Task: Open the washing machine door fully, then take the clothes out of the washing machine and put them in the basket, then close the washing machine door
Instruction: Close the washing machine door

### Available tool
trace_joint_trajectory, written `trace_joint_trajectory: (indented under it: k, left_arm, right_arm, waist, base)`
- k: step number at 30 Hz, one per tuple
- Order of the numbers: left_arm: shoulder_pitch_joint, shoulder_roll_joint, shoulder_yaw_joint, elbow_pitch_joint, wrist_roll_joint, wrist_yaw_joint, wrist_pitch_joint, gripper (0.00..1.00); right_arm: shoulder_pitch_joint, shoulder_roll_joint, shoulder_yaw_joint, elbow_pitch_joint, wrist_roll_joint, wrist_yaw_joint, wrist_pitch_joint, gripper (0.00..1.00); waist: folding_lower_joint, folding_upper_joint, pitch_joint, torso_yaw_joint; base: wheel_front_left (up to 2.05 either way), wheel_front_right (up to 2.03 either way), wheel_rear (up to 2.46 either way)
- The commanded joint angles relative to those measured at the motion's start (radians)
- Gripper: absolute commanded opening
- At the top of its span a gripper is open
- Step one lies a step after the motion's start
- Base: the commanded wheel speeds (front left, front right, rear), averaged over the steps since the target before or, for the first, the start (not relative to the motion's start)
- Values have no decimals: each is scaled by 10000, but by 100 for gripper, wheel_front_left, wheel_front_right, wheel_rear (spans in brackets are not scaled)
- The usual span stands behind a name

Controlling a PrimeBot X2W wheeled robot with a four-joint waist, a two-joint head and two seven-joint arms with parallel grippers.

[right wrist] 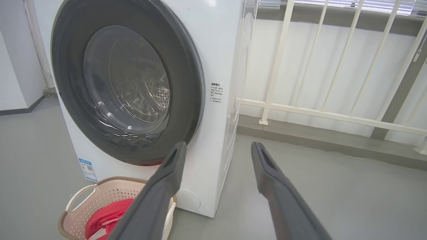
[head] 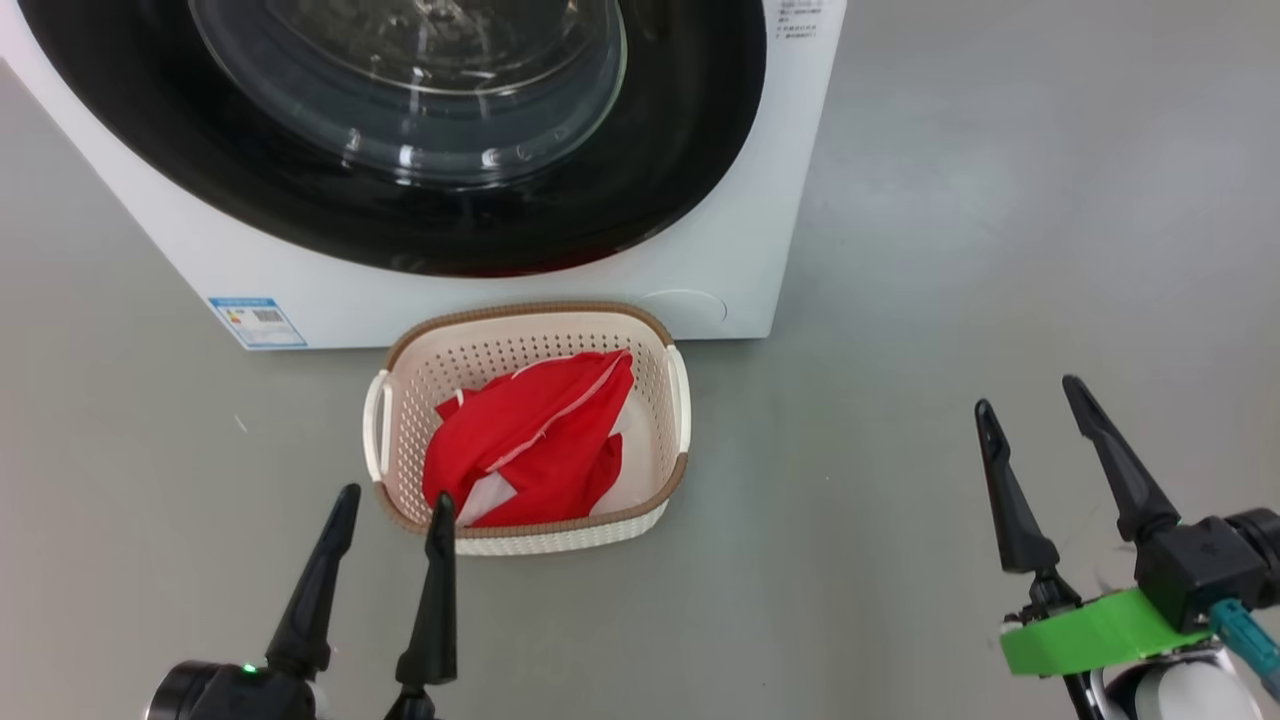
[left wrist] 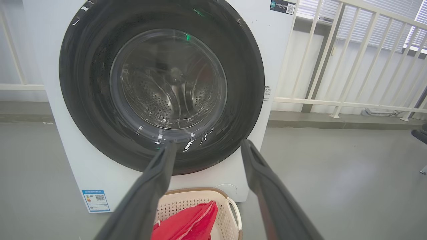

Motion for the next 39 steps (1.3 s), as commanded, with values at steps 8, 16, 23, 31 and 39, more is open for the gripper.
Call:
trace_joint_trajectory:
  k: [8,16,23,31,39]
  left_arm:
    - [450,153,518,-176,-6,171,-117,100]
    - [900,157,567,-247,53,308,-120,100]
    - [1358,169,587,-286,-4,383,-121,100]
    - [1552,246,640,-454,-8,515,-97,100]
    - [1620,310,691,-523,-70,582,-90,100]
  right_arm:
    - [881,1,260,-531,115,-38,43,100]
    - [1579,1,148,-1059,198,-38,206,100]
    - [2105,1,106,-1479,201,-38,477,100]
    - [2506,1,-126,-1918,136,-38,602,100]
    - [2659,1,-219,-2104,238,-38,611,100]
  waist:
    - [0,0,-677,-124]
    - [0,0,-1230,-232]
    - [0,0,-1712,-355]
    - [0,0,-1693,-411]
    - [0,0,-1570,-471]
  base:
    - [0,0,0]
    - [0,0,0]
    - [0,0,0]
    - [0,0,0]
    - [0,0,0]
